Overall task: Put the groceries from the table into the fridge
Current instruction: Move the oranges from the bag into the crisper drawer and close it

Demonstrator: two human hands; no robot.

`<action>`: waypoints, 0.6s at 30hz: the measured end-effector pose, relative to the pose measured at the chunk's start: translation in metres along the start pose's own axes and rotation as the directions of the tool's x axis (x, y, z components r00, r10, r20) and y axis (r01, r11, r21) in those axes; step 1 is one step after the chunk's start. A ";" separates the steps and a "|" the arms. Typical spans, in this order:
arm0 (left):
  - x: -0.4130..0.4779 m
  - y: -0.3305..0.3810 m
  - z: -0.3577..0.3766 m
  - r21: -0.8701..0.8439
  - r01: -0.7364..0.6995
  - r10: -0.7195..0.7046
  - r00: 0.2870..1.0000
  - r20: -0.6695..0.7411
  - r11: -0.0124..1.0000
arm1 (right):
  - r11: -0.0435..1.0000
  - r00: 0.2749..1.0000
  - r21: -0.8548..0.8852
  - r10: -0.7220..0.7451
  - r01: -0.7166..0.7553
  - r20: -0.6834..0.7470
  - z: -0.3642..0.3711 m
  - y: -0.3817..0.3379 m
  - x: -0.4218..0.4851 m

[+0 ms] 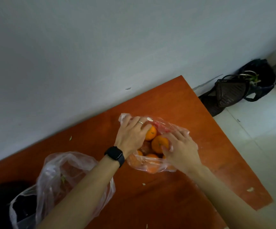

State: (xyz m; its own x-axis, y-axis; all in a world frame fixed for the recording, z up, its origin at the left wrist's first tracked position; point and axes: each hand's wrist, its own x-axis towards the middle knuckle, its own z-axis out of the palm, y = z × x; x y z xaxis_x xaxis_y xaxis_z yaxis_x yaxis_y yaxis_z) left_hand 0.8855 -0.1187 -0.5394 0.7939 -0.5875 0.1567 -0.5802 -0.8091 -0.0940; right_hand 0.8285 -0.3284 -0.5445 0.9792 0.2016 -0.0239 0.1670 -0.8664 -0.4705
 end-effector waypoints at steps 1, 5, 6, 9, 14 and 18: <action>0.006 0.002 -0.001 0.028 -0.067 0.065 0.996 0.061 0.997 | 0.999 0.997 -0.043 -0.028 0.031 0.075 0.002 -0.003 0.004; 0.032 0.009 0.003 0.124 -0.274 0.190 0.868 0.459 0.954 | 0.987 0.914 -0.150 0.115 -0.060 0.389 0.009 -0.002 0.019; 0.038 0.009 0.007 0.166 -0.304 0.170 0.821 0.545 0.938 | 0.985 0.890 -0.141 0.154 -0.102 0.430 0.011 0.000 0.021; 0.044 0.004 0.024 0.199 -0.326 0.120 0.742 0.659 0.924 | 0.982 0.868 -0.103 0.188 -0.159 0.459 0.021 0.003 0.024; 0.045 0.001 0.041 0.068 -0.172 0.090 0.767 0.635 0.983 | 0.971 0.868 -0.125 0.237 -0.202 0.437 0.039 0.000 0.016; 0.048 -0.004 0.036 -0.097 0.012 0.053 0.773 0.632 0.995 | 0.973 0.883 -0.083 0.230 -0.215 0.409 0.042 0.002 0.017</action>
State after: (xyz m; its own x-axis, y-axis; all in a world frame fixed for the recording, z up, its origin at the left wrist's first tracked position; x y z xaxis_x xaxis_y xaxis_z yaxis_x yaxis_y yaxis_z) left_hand 0.9328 -0.1446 -0.5670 0.6980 -0.5072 -0.5055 -0.5858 -0.8104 0.0041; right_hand 0.8404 -0.3075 -0.5824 0.8555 0.1658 -0.4905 -0.0383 -0.9245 -0.3792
